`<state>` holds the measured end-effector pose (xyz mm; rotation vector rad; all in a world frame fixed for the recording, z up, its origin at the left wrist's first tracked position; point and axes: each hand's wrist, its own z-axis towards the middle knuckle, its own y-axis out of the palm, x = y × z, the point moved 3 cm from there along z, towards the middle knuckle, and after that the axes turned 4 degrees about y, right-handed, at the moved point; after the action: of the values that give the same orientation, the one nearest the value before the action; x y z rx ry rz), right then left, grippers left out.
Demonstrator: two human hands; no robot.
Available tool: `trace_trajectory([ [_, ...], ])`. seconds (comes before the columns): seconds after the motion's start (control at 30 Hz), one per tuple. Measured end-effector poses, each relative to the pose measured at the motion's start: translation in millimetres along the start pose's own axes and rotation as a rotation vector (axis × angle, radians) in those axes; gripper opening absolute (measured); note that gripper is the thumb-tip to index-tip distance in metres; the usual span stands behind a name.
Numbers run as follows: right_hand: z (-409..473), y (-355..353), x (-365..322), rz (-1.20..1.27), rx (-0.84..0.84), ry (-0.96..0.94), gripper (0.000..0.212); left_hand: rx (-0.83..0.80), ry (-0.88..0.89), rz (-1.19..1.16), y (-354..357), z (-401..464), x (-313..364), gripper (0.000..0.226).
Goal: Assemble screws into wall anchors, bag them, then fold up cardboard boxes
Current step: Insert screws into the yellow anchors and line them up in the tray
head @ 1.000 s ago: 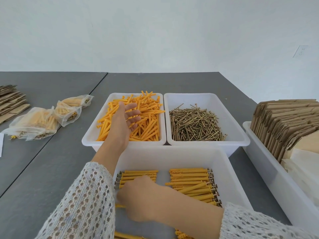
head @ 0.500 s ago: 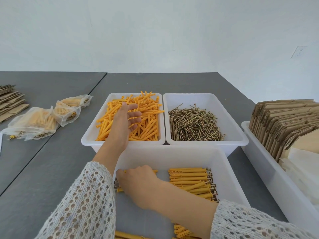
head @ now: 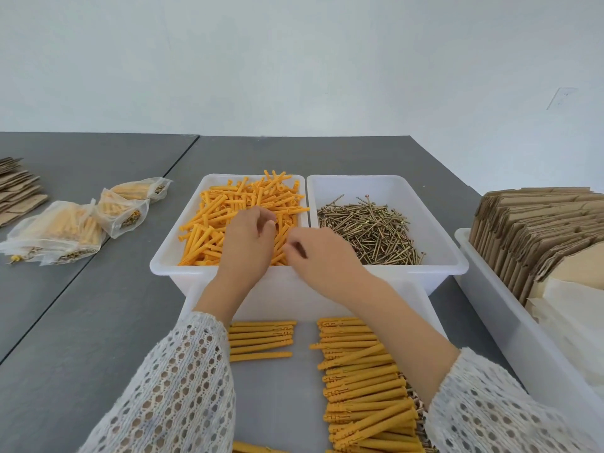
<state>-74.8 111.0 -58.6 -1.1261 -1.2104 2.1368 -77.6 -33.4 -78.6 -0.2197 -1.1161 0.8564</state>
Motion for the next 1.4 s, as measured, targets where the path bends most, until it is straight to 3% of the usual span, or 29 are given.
trace_trajectory([
  [0.1,6.4,-0.7,34.1,-0.101,0.08,0.172,0.016,-0.13,0.077,0.303,11.0,-4.6,1.9,0.024],
  [0.2,11.6,-0.7,61.5,0.031,-0.014,0.426,0.016,-0.33,0.023,0.536,19.3,-6.0,0.8,0.036],
  [0.27,12.9,1.8,69.6,-0.04,-0.11,0.523,0.022,-0.466,-0.016,0.574,22.7,-4.9,-1.2,0.04],
  [0.37,15.3,2.3,73.6,-0.139,-0.204,0.623,0.033,-0.525,-0.023,0.563,23.8,-3.7,-0.8,0.036],
  [0.53,17.0,3.8,72.6,-0.179,-0.267,0.712,0.048,-0.484,-0.005,0.498,21.3,-5.9,1.0,0.015],
  [0.67,17.3,5.7,75.3,-0.156,-0.278,0.722,0.048,-0.399,0.073,0.425,19.0,-7.8,2.8,0.015],
  [0.87,22.9,8.9,77.5,-0.016,-0.376,0.753,0.071,-0.341,0.115,0.366,18.6,-7.4,3.6,0.023],
  [0.9,23.7,9.2,78.4,0.013,-0.386,0.766,0.063,-0.319,0.126,0.353,18.0,-7.8,4.2,0.026],
  [1.0,25.3,8.8,80.3,0.031,-0.371,0.759,0.013,-0.182,0.193,0.292,14.3,-10.3,7.7,0.028],
  [1.1,26.6,8.8,81.6,0.02,-0.38,0.736,0.025,-0.074,0.269,0.264,11.9,-12.9,12.3,0.026],
  [1.2,28.5,9.6,83.2,-0.012,-0.396,0.733,0.023,-0.028,0.316,0.271,10.3,-15.4,17.1,0.024],
  [1.3,30.5,9.1,84.7,-0.045,-0.401,0.718,0.013,-0.019,0.335,0.279,8.9,-17.4,19.5,0.02],
  [1.4,31.3,7.4,85.2,-0.063,-0.385,0.698,0.022,-0.067,0.295,0.28,9.5,-16.8,17.1,0.017],
])
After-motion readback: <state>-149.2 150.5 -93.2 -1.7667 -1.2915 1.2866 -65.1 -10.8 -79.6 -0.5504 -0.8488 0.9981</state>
